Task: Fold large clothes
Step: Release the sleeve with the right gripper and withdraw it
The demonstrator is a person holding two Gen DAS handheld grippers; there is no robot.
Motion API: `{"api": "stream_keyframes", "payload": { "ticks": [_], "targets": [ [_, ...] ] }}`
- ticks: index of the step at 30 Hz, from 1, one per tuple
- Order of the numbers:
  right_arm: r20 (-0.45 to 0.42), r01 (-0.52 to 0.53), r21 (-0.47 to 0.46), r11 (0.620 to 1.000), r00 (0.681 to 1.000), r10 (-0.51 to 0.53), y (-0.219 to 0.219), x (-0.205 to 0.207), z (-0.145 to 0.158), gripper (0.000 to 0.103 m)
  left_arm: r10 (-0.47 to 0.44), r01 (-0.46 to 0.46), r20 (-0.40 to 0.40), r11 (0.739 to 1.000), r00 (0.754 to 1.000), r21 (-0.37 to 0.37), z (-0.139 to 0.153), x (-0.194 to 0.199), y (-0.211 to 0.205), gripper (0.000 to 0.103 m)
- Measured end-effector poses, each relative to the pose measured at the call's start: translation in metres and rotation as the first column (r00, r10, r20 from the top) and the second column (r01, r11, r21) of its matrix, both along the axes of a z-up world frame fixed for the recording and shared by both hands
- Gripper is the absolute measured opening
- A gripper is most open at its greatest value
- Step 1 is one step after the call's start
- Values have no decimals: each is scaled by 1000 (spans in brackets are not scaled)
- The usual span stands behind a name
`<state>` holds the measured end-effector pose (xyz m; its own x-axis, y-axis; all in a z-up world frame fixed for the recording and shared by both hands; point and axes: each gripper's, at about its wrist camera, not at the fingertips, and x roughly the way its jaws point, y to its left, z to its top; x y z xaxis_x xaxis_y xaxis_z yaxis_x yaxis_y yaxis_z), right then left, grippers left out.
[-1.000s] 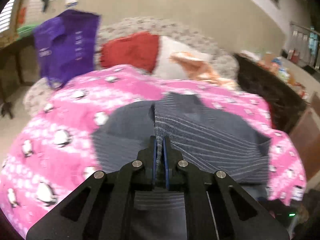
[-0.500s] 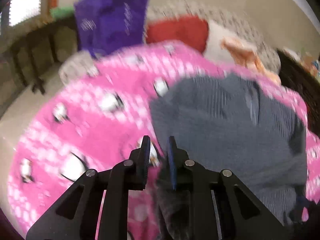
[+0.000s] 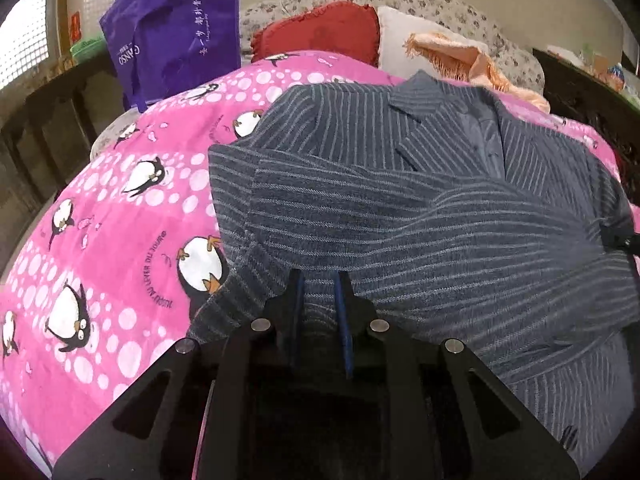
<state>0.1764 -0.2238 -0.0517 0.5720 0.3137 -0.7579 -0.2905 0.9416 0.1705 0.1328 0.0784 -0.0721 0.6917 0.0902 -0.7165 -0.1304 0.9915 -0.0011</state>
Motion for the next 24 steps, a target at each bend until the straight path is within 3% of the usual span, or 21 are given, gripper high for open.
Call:
{"api": "stream_keyframes", "payload": {
  "ticks": [2, 6, 11, 13, 17, 19, 21, 24],
  "targets": [
    [34, 36, -18, 999, 999, -35, -19, 8, -9, 0, -1, 1, -8, 1000, 1000, 14, -1, 3, -4, 15],
    [69, 75, 89, 993, 994, -82, -37, 6, 2, 0, 3, -3, -8, 1000, 1000, -13, -3, 2, 2, 15],
    [196, -4, 86, 996, 981, -12, -23, -38, 38, 3, 5, -5, -8, 1000, 1000, -20, -2, 2, 4, 15],
    [187, -56, 54, 997, 981, 45, -7, -61, 37, 3, 7, -7, -9, 1000, 1000, -21, -2, 2, 3, 15],
    [19, -25, -95, 995, 999, 27, 0, -56, -17, 3, 3, -3, -10, 1000, 1000, -22, -2, 3, 3, 15],
    [19, 27, -18, 999, 999, -26, -9, -53, -12, 3, 2, -3, -8, 1000, 1000, -30, -2, 3, 5, 15],
    [20, 77, -66, 995, 997, -76, -6, -58, 1, 4, 3, -3, -8, 999, 1000, -40, -3, 4, 4, 15],
    [131, 93, -30, 995, 987, -89, 2, -83, 33, 7, 4, -4, -9, 1000, 1000, -24, -3, 5, 1, 15]
  ]
}}
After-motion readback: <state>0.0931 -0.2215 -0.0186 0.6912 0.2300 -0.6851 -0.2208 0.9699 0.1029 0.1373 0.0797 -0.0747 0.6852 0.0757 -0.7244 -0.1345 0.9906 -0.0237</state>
